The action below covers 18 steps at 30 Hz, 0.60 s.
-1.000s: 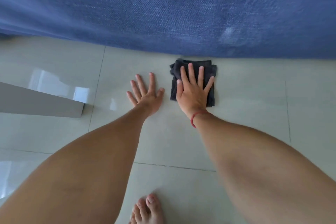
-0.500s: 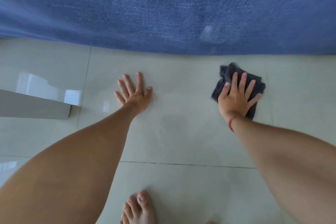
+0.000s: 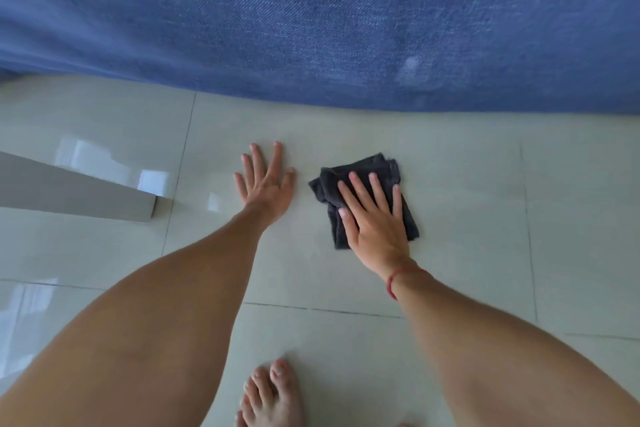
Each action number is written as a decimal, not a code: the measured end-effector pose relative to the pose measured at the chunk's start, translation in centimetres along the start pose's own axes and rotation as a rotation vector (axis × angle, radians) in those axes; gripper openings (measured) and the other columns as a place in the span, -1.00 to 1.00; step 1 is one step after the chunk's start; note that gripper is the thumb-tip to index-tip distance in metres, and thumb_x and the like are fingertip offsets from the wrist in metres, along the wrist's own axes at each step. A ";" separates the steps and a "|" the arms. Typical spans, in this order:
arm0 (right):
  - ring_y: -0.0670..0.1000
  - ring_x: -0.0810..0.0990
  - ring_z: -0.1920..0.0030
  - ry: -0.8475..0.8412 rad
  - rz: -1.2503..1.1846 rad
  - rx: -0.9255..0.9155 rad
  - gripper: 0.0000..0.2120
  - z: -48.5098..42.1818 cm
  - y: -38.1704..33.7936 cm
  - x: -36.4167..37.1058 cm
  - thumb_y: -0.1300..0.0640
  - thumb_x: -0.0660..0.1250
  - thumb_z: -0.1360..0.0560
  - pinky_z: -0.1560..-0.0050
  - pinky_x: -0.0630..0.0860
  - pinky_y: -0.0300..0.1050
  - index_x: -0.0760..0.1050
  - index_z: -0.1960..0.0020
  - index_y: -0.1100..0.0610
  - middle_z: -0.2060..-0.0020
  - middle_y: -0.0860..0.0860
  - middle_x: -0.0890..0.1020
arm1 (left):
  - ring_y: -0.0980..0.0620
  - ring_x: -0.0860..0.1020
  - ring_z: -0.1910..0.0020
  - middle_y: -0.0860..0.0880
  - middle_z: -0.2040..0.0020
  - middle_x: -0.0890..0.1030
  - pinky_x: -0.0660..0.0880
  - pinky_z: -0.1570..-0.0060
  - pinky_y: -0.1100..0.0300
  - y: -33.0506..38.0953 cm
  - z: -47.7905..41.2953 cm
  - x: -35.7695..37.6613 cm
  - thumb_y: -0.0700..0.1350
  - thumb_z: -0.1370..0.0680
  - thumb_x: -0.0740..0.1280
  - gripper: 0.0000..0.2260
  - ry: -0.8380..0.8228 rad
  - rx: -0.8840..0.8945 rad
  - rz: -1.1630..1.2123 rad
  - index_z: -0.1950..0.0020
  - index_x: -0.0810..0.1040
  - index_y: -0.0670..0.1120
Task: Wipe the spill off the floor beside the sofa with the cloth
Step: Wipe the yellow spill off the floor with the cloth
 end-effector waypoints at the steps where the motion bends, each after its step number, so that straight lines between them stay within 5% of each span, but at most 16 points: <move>1: 0.08 0.19 -0.53 -0.007 0.015 0.009 -0.54 1.2 1.6 -0.1 -0.08 -0.02 -0.60 -0.49 -0.05 0.21 0.25 -0.48 -0.07 -0.50 -0.10 0.29 | -0.05 -0.31 -0.55 -0.03 -0.58 -0.29 -0.32 -0.49 -0.07 -0.5 0.2 -0.2 0.14 -0.64 -0.03 -0.47 0.038 0.012 0.004 -0.56 -0.17 0.21; 5: 0.09 0.20 -0.53 0.079 0.013 0.376 -0.48 2.5 7.2 -1.6 -0.12 -0.07 -0.57 -0.47 0.03 0.26 0.25 -0.49 -0.04 -0.51 -0.06 0.27 | -0.09 -0.29 -0.56 -0.08 -0.58 -0.29 -0.29 -0.49 -0.11 -4.7 0.9 -1.7 0.18 -0.62 0.00 -0.46 0.148 -0.099 -0.060 -0.57 -0.14 0.22; 8: 0.11 0.00 -0.57 0.075 -0.019 0.537 -0.47 0.6 8.2 -2.5 -0.11 -0.10 -0.59 -0.48 -0.15 0.30 0.11 -0.54 -0.04 -0.57 -0.03 0.11 | -0.08 -0.30 -0.56 -0.08 -0.57 -0.32 -0.28 -0.49 -0.13 -7.0 1.3 -1.3 0.24 -0.61 -0.05 -0.46 0.091 -0.134 -0.088 -0.55 -0.17 0.27; 13: 0.16 -0.10 -0.57 0.112 -0.025 0.609 -0.49 -3.1 5.4 -2.0 -0.09 -0.08 -0.62 -0.45 -0.22 0.38 0.04 -0.55 -0.07 -0.58 -0.01 0.01 | -0.09 -0.33 -0.55 -0.07 -0.56 -0.35 -0.32 -0.46 -0.15 -7.2 1.1 -0.3 0.24 -0.61 -0.08 -0.47 0.097 -0.116 -0.086 -0.53 -0.23 0.27; 18: 0.20 -0.09 -0.56 0.091 -0.071 0.483 -0.47 -8.2 -0.7 -1.3 -0.11 -0.02 -0.59 -0.43 -0.23 0.42 0.10 -0.54 -0.04 -0.57 -0.01 0.06 | -0.08 -0.35 -0.54 -0.05 -0.56 -0.37 -0.34 -0.46 -0.13 -7.5 0.9 -0.6 0.24 -0.61 -0.08 -0.47 0.071 -0.121 -0.077 -0.53 -0.24 0.29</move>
Point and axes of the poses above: each hand's wrist, its own z-axis away from the middle knuckle, its own x-axis out of the palm, y = z × x, the point moved 1 cm from there along -z, towards the middle knuckle
